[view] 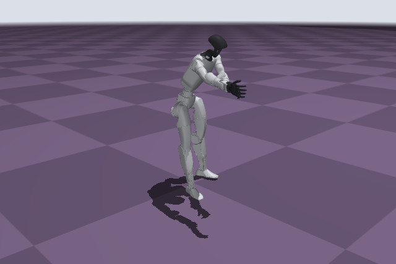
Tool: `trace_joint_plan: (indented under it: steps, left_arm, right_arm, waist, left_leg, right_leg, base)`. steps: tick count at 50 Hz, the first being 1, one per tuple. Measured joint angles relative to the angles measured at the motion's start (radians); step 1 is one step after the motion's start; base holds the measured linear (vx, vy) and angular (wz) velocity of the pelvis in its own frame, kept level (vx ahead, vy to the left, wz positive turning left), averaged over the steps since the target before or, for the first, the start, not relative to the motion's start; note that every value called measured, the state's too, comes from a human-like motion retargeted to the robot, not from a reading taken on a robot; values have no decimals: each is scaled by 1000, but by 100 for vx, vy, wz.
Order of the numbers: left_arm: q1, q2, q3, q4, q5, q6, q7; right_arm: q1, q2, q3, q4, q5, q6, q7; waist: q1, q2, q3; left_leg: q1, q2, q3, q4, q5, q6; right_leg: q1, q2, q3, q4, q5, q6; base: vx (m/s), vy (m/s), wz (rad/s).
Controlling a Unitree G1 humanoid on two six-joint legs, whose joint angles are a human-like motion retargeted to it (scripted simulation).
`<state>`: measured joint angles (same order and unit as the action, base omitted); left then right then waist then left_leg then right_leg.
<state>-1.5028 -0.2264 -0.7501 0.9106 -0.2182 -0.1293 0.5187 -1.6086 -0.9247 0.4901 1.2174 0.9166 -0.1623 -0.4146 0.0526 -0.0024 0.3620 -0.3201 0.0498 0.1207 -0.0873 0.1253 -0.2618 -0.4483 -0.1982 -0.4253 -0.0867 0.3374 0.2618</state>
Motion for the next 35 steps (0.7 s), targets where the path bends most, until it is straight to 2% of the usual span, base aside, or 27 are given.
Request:
trace_joint_plan:
  steps: [5,8,10,16,18,20,21,24,27,28,30,35]
  left_arm:
    - [-32,-12,23,114,-69,-8,-106]
    - [152,67,46,-26,-155,-28,-200]
    - [354,154,58,-185,-195,-35,-252]
    - [1046,488,136,-748,-267,-32,-332]
    - [1214,568,170,-901,-286,-27,-361]
    - [1313,605,187,-1015,-289,-23,-374]
    - [1327,607,185,-1058,-282,-24,-367]
    - [1286,564,154,-1129,-248,-24,-320]
    - [1095,422,96,-1070,-198,-9,-262]
    - [1001,359,82,-1008,-179,-4,-248]
    - [785,246,66,-837,-140,3,-217]
    - [245,34,45,-200,-128,29,-71]
  right_arm:
    - [-140,5,22,181,-49,79,8]
    - [-25,80,-8,135,49,82,18]
    - [143,166,-32,15,87,69,-13]
    - [777,480,-75,-582,50,8,-187]
    - [934,538,-61,-766,66,-32,-203]
    - [1052,544,-52,-922,74,-76,-209]
    - [1068,533,-50,-978,67,-94,-217]
    - [1043,467,-62,-1079,20,-121,-234]
    - [896,354,-88,-1028,-43,-93,-215]
    - [817,316,-93,-958,-55,-74,-190]
    - [611,259,-92,-751,-58,-31,-132]
    - [146,184,-39,-74,-22,101,-29]
  waist:
    - [10,48,31]
    - [22,78,61]
    - [29,87,64]
    - [64,106,47]
    - [76,117,41]
    - [39,145,92]
    - [41,148,93]
    - [42,147,82]
    - [31,144,73]
    - [26,143,71]
    - [64,116,4]
    - [48,84,-15]
  left_leg:
    - [-47,25,7,0,33,0]
    - [-24,57,31,0,40,0]
    - [-6,76,56,0,40,0]
    - [47,118,155,0,31,0]
    - [52,124,188,0,27,0]
    - [111,121,179,0,18,0]
    - [111,122,191,0,14,0]
    - [99,125,222,0,5,0]
    - [84,125,235,0,4,0]
    - [76,123,237,0,6,0]
    - [-14,126,272,0,20,0]
    - [-82,99,265,0,58,0]
  right_leg:
    - [-33,22,-31,0,-10,0]
    - [-8,47,-29,0,-35,0]
    - [8,63,-22,-1,-54,0]
    - [52,109,-1,0,-100,0]
    - [56,120,-1,4,-110,0]
    - [129,116,-40,30,-143,0]
    - [130,118,-42,35,-147,0]
    - [123,123,-51,50,-155,0]
    - [116,121,-66,66,-159,0]
    - [112,119,-71,70,-159,0]
    - [24,130,-48,43,-122,0]
    - [-23,113,-73,29,-89,0]
  base:
    - [-2,-29,29]
    - [11,-31,-3]
    - [18,-29,-17]
    - [19,-23,-22]
    - [11,-15,0]
    - [5,-11,50]
    - [3,-8,33]
    - [0,0,0]
    - [-6,4,19]
    - [-10,9,2]
    - [-11,12,-26]
    - [-17,13,19]
